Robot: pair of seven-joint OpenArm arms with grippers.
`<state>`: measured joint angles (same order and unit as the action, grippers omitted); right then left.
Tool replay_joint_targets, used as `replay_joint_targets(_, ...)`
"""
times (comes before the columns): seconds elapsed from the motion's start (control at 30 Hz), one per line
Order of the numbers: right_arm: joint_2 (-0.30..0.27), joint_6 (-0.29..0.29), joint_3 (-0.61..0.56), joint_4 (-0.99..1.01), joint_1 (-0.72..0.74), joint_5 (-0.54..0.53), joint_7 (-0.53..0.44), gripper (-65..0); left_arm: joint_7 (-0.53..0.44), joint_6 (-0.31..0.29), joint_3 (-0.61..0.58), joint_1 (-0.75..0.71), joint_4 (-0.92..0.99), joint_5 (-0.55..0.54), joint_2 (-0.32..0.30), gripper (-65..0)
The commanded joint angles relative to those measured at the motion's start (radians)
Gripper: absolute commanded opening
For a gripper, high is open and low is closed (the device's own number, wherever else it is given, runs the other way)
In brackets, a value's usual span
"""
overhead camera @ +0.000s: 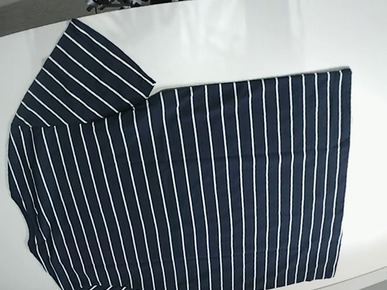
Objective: Fold the T-shirt properly
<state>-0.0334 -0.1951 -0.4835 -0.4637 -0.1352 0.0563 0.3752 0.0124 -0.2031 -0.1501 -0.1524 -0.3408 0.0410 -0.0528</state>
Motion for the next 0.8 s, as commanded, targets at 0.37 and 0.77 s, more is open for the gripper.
replay_joint_targets(0.37, 0.0, -0.003, -0.001, -0.03, -0.001, 0.004, 0.005, -65.0, 0.084, -0.014, 0.002, -0.005, -0.064, -0.004, -0.003, -65.0)
replay_joint_targets(0.77, -0.086, 0.064, -0.001, -0.41, -0.247, -0.007, 0.1, -65.0, 0.194, -0.045, -0.001, -0.238, -0.456, -0.143, -0.126, -65.0)
